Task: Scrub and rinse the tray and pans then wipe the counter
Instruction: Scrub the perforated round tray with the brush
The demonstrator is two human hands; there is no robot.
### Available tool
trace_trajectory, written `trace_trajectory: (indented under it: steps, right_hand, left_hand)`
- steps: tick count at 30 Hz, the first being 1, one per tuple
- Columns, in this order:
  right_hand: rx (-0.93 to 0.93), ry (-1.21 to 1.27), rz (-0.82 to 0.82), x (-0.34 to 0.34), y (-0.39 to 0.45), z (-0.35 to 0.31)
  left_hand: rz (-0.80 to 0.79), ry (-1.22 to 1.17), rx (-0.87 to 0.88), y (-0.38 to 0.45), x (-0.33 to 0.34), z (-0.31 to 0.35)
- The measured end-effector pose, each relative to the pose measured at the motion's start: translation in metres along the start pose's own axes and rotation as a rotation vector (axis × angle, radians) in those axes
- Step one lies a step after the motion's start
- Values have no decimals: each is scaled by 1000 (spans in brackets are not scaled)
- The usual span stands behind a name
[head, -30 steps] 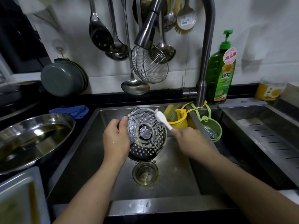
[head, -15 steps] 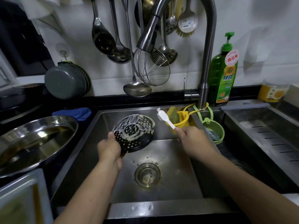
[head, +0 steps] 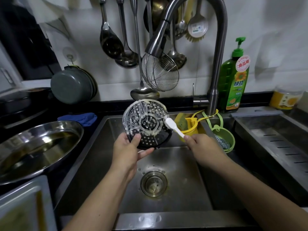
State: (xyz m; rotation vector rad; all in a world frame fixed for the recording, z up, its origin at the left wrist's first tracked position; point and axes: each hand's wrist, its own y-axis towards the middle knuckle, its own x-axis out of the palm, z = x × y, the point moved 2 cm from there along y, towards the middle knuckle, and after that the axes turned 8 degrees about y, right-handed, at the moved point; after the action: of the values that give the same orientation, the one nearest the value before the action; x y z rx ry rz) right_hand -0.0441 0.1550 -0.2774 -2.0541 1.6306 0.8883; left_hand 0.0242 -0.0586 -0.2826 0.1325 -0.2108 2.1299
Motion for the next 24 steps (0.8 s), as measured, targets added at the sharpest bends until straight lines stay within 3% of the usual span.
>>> trace_trajectory:
  steps: [4, 9, 14, 18, 22, 24]
  right_hand:
    - [17, -15, 48, -7, 2, 2]
    - [-32, -117, -173, 14, -5, -5]
    - [36, -96, 20, -6, 5, -1]
    - [-24, -161, -221, 17, -8, -7]
    - [48, -70, 17, -1, 4, -6]
    - [14, -67, -59, 3, -2, -8]
  left_hand:
    - [-9, 44, 48, -1, 2, -1]
    - [15, 24, 45, 2, -1, 0]
    - [-17, 38, 68, 2, -2, 0]
    - [15, 51, 65, 4, -3, -1]
    - [14, 67, 82, 5, -3, 0]
    - [16, 81, 85, 4, -2, -1]
